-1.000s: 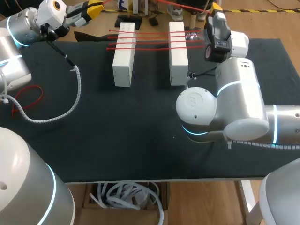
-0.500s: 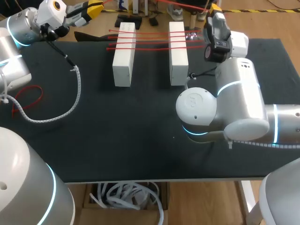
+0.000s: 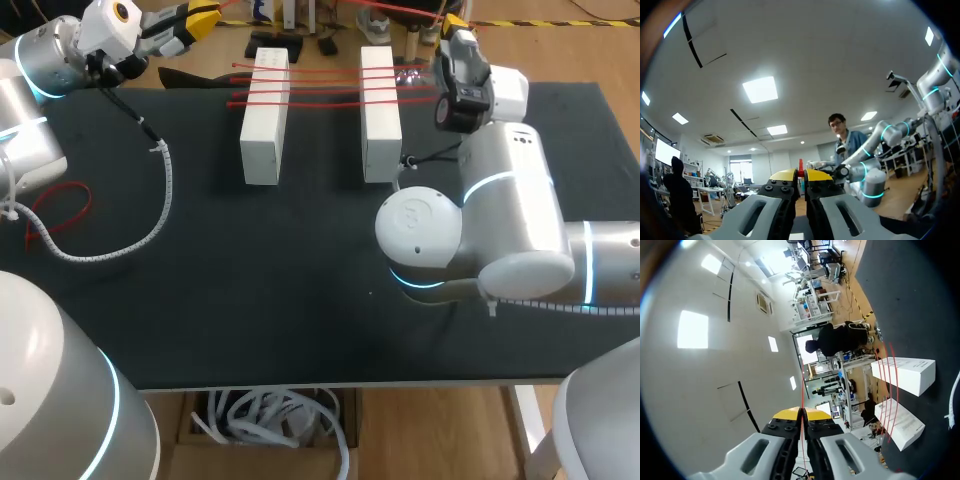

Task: Grab the tape and strap the tape.

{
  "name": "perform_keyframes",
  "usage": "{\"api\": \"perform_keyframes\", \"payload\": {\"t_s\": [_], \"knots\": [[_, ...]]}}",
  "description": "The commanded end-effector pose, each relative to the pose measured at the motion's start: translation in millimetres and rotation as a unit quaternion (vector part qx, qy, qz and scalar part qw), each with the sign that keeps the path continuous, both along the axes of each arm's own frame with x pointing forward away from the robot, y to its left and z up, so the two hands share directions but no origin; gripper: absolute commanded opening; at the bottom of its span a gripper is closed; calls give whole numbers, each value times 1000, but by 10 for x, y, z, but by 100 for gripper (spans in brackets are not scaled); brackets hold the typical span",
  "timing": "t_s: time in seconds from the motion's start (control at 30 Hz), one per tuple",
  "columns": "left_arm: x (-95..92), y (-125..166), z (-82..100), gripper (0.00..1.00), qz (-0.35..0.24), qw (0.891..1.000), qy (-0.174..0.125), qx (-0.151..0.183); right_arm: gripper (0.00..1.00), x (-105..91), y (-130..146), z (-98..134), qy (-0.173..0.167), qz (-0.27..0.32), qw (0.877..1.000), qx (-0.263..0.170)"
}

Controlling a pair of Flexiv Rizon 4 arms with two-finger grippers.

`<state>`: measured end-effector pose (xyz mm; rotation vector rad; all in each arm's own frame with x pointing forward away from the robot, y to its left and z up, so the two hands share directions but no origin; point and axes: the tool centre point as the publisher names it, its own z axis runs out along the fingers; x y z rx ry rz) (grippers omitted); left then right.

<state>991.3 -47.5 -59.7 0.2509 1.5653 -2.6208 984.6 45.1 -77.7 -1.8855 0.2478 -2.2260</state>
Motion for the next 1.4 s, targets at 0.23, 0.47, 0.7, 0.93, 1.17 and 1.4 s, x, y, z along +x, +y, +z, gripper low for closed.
{"api": "perform_keyframes", "payload": {"t_s": [0.23,0.47,0.7,0.93,1.17,1.4], "knots": [[-6,0,6,0,1,1000,0,1,0,-13,4,17,4,2,1000,-5],[-6,0,6,0,1,1000,0,1,0,-13,4,17,4,2,1000,-5],[-10,6,4,0,-7,1000,-4,15,0,-13,4,17,4,2,1000,-5],[-30,23,-18,0,-16,985,-64,159,0,-13,4,17,4,2,1000,-5],[-30,-7,0,0,-31,947,-76,310,0,-13,4,17,4,2,1000,-5],[-22,-12,-19,0,-35,940,-78,330,0,-13,4,17,4,2,1000,-5]]}}
